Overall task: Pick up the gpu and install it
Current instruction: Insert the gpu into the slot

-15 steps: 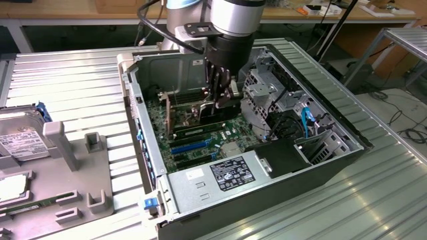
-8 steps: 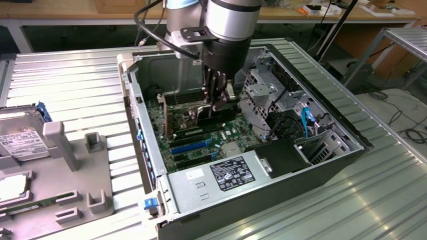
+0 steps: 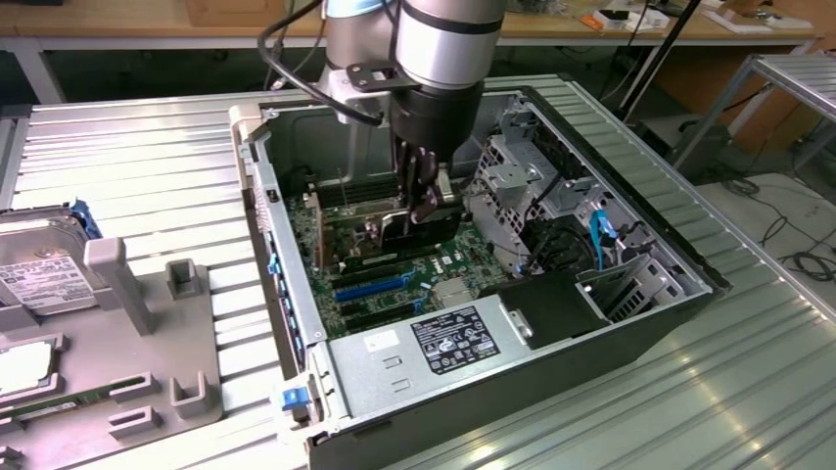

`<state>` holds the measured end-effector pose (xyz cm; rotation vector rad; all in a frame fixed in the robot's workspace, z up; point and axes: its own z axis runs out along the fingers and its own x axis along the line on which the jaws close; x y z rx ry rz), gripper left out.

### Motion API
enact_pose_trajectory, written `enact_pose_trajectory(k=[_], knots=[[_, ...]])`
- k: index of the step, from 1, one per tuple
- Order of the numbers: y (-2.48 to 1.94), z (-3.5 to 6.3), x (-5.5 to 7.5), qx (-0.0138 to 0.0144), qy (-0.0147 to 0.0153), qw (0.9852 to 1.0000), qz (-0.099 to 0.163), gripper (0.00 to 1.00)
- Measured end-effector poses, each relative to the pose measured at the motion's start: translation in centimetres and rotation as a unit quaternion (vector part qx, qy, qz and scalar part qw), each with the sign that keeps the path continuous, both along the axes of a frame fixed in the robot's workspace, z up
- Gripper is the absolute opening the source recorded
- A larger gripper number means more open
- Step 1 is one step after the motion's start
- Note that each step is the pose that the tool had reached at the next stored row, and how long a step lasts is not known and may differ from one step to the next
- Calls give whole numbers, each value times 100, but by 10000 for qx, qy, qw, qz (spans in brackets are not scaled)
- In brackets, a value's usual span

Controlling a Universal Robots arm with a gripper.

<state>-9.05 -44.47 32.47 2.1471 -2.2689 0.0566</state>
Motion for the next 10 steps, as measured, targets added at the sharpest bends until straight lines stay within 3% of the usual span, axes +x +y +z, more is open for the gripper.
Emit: enact_pose_trajectory(k=[10], knots=[[-7,-104,-2,0,-16,10000,1,27]])
